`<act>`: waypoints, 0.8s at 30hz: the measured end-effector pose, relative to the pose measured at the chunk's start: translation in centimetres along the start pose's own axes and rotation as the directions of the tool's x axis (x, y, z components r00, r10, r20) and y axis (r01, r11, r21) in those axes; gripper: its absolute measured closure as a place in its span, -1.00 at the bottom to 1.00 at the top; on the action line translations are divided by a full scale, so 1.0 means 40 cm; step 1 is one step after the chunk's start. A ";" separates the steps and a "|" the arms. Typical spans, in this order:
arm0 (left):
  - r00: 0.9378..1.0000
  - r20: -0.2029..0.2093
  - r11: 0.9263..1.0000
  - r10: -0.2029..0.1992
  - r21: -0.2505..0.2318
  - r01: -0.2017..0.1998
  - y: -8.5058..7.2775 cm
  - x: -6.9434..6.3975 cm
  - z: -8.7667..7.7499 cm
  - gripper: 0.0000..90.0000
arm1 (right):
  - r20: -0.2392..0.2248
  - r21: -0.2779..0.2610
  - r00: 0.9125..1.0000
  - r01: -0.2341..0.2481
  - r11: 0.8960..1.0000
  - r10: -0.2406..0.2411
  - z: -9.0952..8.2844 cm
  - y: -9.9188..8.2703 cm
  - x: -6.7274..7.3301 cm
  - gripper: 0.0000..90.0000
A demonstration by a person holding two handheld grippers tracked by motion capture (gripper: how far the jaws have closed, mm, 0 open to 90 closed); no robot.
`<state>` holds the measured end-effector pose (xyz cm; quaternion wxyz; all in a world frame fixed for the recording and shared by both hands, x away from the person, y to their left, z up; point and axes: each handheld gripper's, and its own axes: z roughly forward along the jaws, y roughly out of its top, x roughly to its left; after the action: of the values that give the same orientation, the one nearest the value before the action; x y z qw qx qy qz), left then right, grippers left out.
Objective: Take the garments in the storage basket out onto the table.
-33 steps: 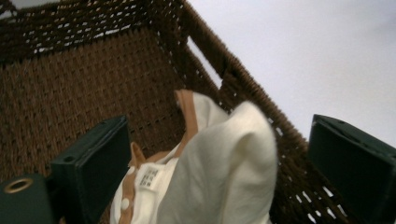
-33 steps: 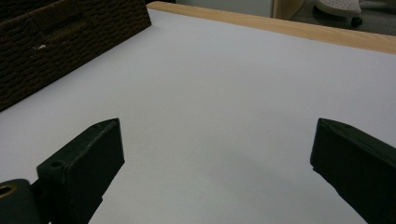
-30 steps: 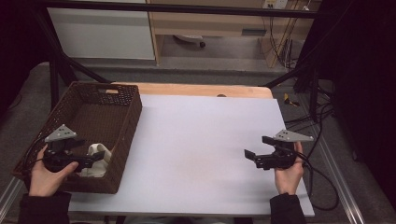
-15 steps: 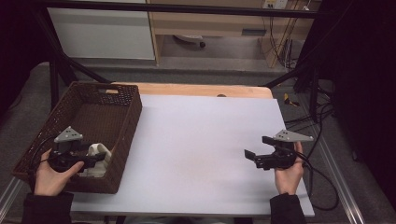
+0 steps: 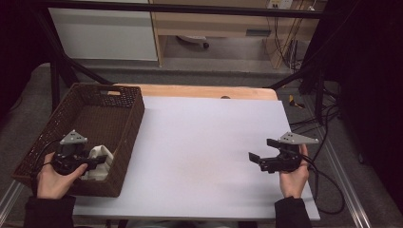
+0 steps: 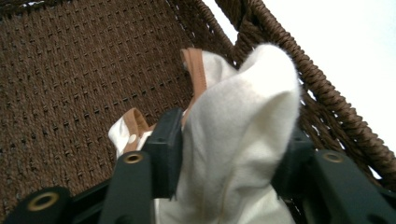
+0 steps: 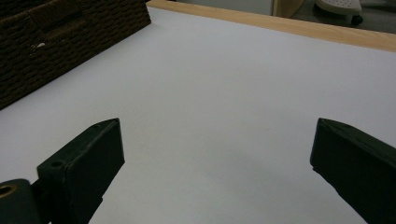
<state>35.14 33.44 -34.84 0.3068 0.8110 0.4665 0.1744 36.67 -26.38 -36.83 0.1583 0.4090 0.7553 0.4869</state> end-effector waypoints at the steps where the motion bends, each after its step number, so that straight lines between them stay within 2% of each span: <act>1: 1.000 0.000 1.000 0.002 0.003 -0.002 0.000 -0.001 0.001 0.23 | 0.000 0.000 1.000 0.000 1.000 0.000 0.000 0.000 0.000 -0.93; 18: 1.000 0.021 1.000 -0.009 0.010 0.009 0.003 0.001 -0.006 0.65 | 0.000 -0.006 1.000 0.000 1.000 0.000 -0.001 0.000 0.000 -0.93; 24: 1.000 0.015 1.000 -0.015 -0.012 0.015 0.005 0.005 -0.018 0.69 | 0.000 -0.008 1.000 -0.001 1.000 0.001 -0.002 0.000 -0.001 -0.93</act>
<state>34.96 33.77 -34.15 0.3163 0.8069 0.4693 0.1689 36.64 -26.45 -36.78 0.1596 0.4088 0.7532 0.4900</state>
